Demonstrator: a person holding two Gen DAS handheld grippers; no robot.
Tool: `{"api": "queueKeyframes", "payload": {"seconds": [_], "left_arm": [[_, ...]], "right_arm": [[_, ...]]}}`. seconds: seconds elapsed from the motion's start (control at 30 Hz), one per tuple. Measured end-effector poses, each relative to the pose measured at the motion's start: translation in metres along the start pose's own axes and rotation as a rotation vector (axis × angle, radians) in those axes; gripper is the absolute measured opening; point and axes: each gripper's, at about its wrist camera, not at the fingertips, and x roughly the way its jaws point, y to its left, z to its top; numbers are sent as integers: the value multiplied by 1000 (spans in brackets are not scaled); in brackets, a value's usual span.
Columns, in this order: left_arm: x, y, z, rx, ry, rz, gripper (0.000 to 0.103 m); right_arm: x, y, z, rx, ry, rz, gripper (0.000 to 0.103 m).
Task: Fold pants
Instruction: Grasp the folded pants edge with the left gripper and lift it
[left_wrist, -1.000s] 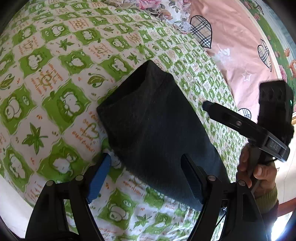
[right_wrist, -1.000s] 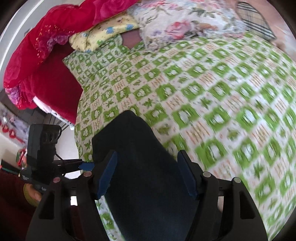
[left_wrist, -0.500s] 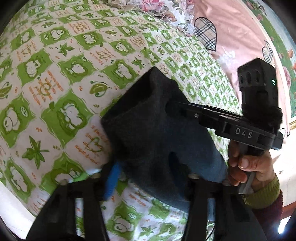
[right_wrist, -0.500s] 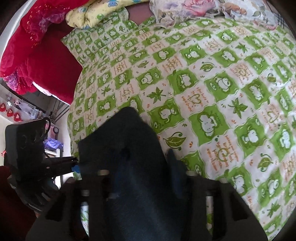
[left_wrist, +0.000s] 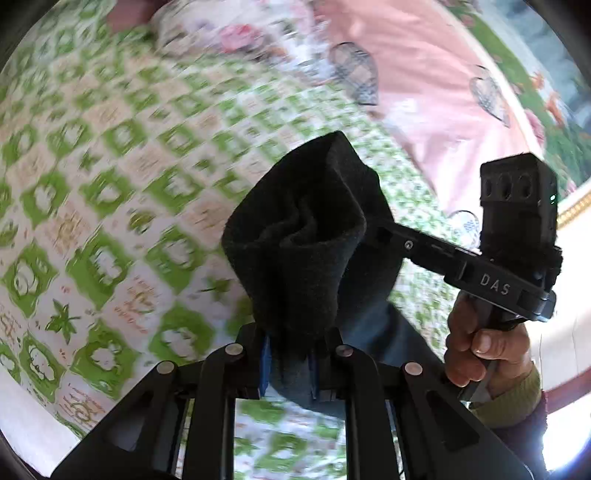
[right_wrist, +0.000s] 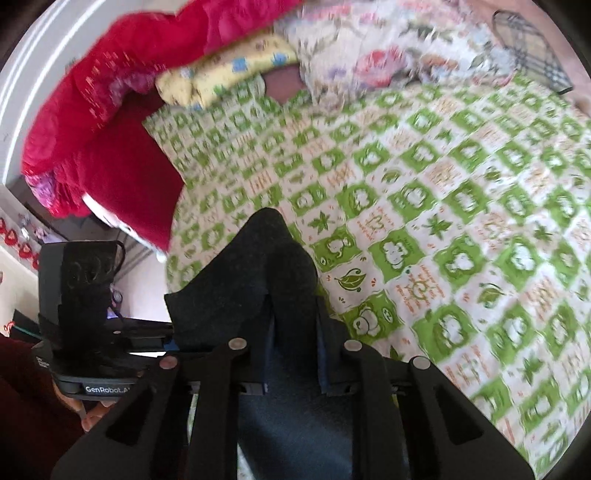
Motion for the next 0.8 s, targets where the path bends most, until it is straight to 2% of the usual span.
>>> {"api": "queueKeyframes", "payload": {"seconds": [0.4, 0.6, 0.8], "left_arm": [[-19, -114, -14, 239, -4, -182, 14], [-8, -175, -38, 360, 33, -245, 16], [15, -222, -68, 455, 88, -275, 16]], "right_arm": [[-113, -11, -55, 91, -285, -2, 19], [-168, -22, -100, 155, -405, -10, 19], [-201, -44, -150, 251, -490, -30, 19]]}}
